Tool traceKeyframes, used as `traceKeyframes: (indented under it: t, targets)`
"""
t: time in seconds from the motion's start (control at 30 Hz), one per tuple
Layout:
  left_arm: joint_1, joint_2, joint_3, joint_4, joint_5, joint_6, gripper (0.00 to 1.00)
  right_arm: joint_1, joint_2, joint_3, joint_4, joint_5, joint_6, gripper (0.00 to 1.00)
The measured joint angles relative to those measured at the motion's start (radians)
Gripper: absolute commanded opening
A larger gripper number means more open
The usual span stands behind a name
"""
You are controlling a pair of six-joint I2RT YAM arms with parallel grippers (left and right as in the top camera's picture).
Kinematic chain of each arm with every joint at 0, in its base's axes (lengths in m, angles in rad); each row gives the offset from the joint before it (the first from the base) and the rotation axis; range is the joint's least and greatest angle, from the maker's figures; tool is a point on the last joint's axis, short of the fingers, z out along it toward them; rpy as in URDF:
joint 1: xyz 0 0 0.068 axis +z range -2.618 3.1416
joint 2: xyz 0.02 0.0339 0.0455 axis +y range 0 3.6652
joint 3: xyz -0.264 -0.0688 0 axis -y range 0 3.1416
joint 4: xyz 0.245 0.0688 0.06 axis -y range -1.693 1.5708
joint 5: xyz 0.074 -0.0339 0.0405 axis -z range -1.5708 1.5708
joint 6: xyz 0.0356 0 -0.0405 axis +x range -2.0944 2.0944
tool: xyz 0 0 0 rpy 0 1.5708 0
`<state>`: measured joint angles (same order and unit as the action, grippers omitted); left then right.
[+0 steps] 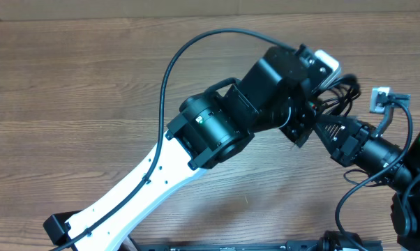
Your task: Untangle cables
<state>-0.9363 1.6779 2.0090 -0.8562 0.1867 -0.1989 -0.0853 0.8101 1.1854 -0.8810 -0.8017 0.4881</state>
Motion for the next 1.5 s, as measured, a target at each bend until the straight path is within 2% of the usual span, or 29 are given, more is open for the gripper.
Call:
traceKeyframes:
  t: [0.43, 0.63, 1.03, 1.2, 1.37, 1.4, 1.47, 1.5]
  targets:
    - [0.014, 0.001, 0.000, -0.008, 0.016, -0.001, 0.04, 0.000, 0.014, 0.000, 0.003, -0.036, -0.018, 0.04]
    - [0.068, 0.001, 0.000, -0.037, 0.067, -0.038, 0.04, 0.000, 0.038, -0.007, 0.091, -0.167, -0.018, 0.04]
    - [0.082, -0.002, 0.010, -0.112, 0.086, -0.056, 0.04, 0.000, 0.039, -0.011, 0.186, -0.232, -0.018, 0.04]
    - [0.093, -0.006, 0.015, -0.170, 0.060, -0.053, 0.04, -0.082, 0.038, -0.014, 0.209, -0.261, -0.008, 0.04]
    - [0.095, -0.006, 0.015, -0.235, 0.048, 0.009, 0.04, -0.187, 0.037, -0.014, 0.214, -0.299, 0.006, 0.04]
    - [0.095, -0.006, 0.015, -0.237, 0.048, 0.020, 0.04, -0.197, 0.037, -0.014, 0.214, -0.305, 0.008, 0.09]
    - [0.095, -0.006, 0.015, -0.236, 0.048, 0.029, 0.04, -0.209, 0.037, -0.014, 0.210, -0.319, 0.008, 0.45]
    - [0.095, -0.006, 0.015, -0.236, 0.048, 0.035, 0.04, -0.209, 0.037, -0.014, 0.201, -0.324, 0.009, 0.56]
